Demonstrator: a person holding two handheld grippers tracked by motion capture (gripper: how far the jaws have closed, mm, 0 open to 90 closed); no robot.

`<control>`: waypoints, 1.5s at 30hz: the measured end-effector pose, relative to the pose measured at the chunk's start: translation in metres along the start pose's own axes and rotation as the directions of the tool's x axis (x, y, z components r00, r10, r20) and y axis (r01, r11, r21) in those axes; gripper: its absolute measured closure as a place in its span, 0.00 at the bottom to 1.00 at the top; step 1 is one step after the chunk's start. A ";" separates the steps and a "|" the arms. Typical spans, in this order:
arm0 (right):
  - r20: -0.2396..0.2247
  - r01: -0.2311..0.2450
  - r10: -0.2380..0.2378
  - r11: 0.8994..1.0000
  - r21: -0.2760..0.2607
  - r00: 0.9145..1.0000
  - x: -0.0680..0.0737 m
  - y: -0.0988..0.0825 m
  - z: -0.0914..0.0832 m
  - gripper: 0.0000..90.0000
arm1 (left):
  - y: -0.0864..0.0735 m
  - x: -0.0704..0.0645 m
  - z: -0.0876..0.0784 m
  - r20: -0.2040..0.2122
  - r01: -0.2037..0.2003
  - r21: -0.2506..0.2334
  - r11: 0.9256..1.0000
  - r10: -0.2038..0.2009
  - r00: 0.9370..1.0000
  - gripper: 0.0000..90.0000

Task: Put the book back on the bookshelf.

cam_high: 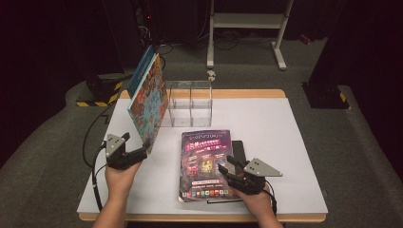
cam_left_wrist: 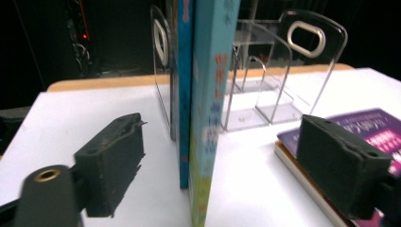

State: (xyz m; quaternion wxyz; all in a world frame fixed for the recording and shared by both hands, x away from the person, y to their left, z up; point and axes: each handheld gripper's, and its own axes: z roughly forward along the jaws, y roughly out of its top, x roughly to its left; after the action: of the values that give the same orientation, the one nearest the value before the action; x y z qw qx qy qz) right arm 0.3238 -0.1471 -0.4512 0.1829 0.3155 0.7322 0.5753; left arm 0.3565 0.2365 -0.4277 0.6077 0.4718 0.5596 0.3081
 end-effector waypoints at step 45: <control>0.032 0.045 -0.047 0.997 0.056 0.998 -0.002 0.000 -0.002 0.49 | -0.085 -0.052 -0.017 0.235 -0.043 0.324 0.945 -0.036 0.971 0.09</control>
State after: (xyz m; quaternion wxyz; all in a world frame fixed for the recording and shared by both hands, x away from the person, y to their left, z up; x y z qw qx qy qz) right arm 0.3239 -0.1498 -0.4505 0.1995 0.3129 0.7517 0.5453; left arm 0.3170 0.1629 -0.4840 0.5834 0.6003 0.5251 0.1535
